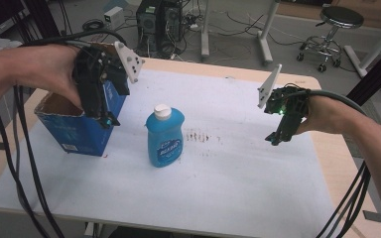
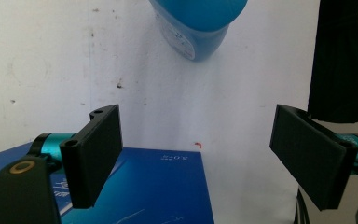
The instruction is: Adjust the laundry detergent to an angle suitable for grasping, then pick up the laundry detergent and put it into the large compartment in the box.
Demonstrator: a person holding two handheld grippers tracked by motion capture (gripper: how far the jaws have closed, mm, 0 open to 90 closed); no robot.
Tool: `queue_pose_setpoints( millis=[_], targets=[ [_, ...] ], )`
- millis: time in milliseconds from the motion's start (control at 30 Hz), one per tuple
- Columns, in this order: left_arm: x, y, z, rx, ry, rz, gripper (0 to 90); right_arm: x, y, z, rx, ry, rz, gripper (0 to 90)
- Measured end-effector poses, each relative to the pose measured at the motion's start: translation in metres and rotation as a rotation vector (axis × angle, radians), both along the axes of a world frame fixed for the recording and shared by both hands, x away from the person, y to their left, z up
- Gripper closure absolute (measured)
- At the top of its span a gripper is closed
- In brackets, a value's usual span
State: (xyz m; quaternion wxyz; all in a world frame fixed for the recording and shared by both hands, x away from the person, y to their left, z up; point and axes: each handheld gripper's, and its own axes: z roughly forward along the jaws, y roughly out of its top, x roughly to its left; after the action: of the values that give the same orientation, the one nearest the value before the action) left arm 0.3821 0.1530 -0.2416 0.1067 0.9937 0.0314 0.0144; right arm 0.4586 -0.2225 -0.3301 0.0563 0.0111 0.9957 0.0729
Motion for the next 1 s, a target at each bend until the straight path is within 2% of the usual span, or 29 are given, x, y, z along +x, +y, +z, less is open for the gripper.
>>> queue_pose_setpoints(
  millis=[533, 733, 1000],
  targets=[
    [-0.0008, 0.0004, 0.0004, -0.001, -0.010, -0.006, 16.9, -0.0002, 0.0012, -0.0020, -0.008, 0.001, -0.004, 12.9],
    [-0.0018, 0.0018, 0.0006, -0.014, -0.012, -0.005, 16.9, 0.0017, 0.0030, -0.0034, -0.011, 0.000, 0.002, 12.9],
    [-0.0039, 0.0023, -0.0038, -0.028, 0.009, 0.004, 16.9, 0.0029, 0.0045, -0.0042, -0.009, 0.000, 0.006, 12.9]
  ],
)
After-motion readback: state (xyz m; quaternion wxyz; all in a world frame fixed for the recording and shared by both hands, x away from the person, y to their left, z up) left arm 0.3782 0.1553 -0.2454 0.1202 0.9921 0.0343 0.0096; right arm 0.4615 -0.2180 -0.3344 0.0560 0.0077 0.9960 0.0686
